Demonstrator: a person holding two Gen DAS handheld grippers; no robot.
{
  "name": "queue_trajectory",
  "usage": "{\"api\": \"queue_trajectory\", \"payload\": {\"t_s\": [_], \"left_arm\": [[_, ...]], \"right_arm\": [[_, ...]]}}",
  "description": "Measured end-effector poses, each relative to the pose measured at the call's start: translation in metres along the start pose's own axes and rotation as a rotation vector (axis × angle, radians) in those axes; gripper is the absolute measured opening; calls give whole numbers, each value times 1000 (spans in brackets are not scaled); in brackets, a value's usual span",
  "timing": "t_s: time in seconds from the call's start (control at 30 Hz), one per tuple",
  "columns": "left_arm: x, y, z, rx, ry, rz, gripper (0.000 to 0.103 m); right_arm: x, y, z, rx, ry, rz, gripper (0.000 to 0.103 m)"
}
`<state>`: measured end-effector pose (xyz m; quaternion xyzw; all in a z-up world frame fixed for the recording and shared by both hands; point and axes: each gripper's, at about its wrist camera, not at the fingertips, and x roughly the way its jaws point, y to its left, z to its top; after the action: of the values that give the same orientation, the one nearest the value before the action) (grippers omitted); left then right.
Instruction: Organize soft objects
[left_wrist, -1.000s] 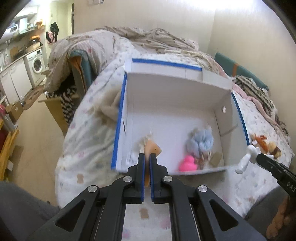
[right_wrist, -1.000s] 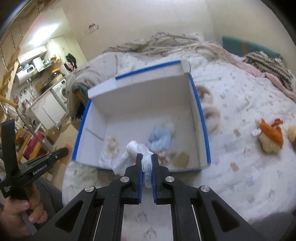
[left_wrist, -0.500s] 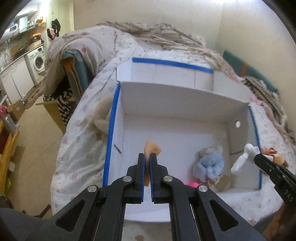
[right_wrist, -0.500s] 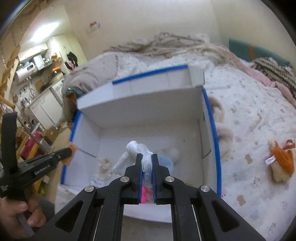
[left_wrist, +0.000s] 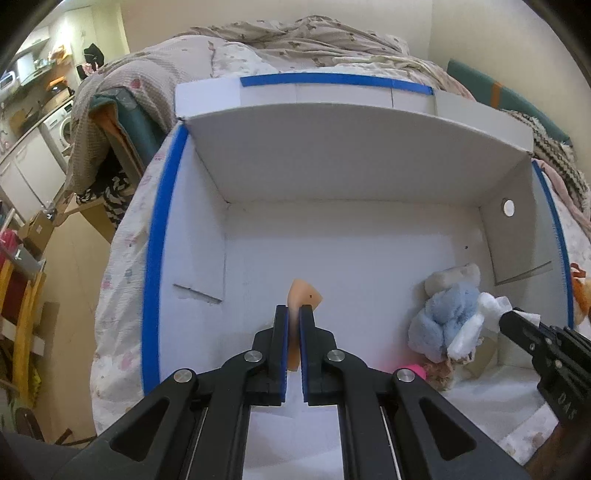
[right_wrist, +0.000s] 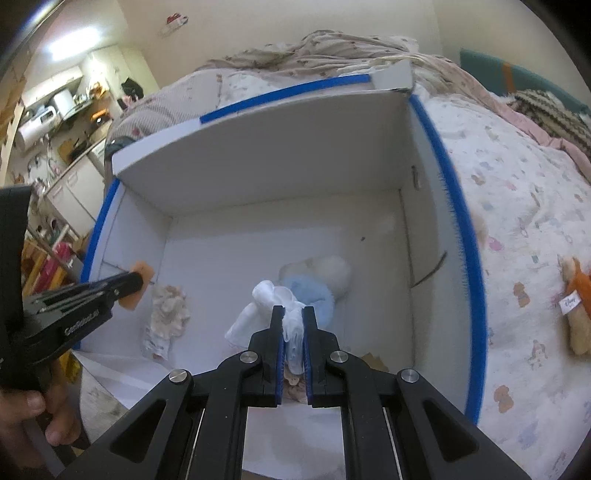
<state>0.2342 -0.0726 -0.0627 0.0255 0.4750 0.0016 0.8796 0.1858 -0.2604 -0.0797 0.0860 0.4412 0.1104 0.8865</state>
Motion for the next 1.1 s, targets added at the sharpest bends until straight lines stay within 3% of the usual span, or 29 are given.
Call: {"api": "queue_trajectory", "payload": {"t_s": [0.3, 0.4, 0.43, 0.47, 0.5, 0.53, 0.63, 0.67, 0.93, 1.0, 1.03, 1.1], "left_arm": [[19, -8, -2, 16, 30, 30, 7], [19, -11, -1, 32, 25, 40, 13], [18, -12, -1, 37, 23, 41, 14], [17, -12, 0, 39, 23, 48, 19], [16, -13, -1, 38, 25, 55, 24], [14, -12, 0, 34, 28, 59, 35], [4, -10, 2, 23, -8, 57, 69], [-3, -10, 3, 25, -33, 62, 71], [-33, -4, 5, 56, -99, 55, 72], [-41, 1, 1, 41, -104, 44, 72], [-44, 3, -1, 37, -106, 42, 72], [-51, 6, -5, 30, -112, 51, 72]], "right_arm": [[-2, 1, 4, 6, -14, 19, 10], [-4, -3, 6, 35, -20, 36, 20], [-4, -6, 6, 49, -22, 43, 32], [-5, -8, 7, 66, -26, 54, 52], [-9, -11, 7, 93, -39, 78, 64], [-13, -14, 8, 116, -57, 106, 75], [-21, -17, 10, 135, -83, 134, 75], [-22, -16, 10, 136, -90, 136, 76], [-37, -10, 5, 119, -121, 133, 81], [-42, -9, 2, 117, -123, 123, 89], [-45, -8, 0, 117, -129, 116, 99], [-52, -8, -3, 122, -140, 113, 103]]}}
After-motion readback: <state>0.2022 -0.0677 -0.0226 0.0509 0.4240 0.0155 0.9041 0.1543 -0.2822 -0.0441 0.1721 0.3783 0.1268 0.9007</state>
